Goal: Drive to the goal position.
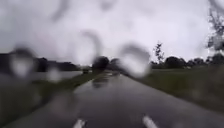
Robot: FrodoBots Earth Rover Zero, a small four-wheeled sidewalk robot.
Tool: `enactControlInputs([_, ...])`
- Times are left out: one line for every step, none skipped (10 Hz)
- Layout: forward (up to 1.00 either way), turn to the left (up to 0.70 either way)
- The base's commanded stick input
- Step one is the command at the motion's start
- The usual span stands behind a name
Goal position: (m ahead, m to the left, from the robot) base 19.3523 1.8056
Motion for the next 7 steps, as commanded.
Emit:
enactControlInputs([0.85,0.00])
enactControlInputs([0.85,0.00])
enactControlInputs([0.85,0.00])
enactControlInputs([0.85,0.00])
enactControlInputs([0.85,0.00])
enactControlInputs([0.85,0.00])
enactControlInputs([0.85,0.00])
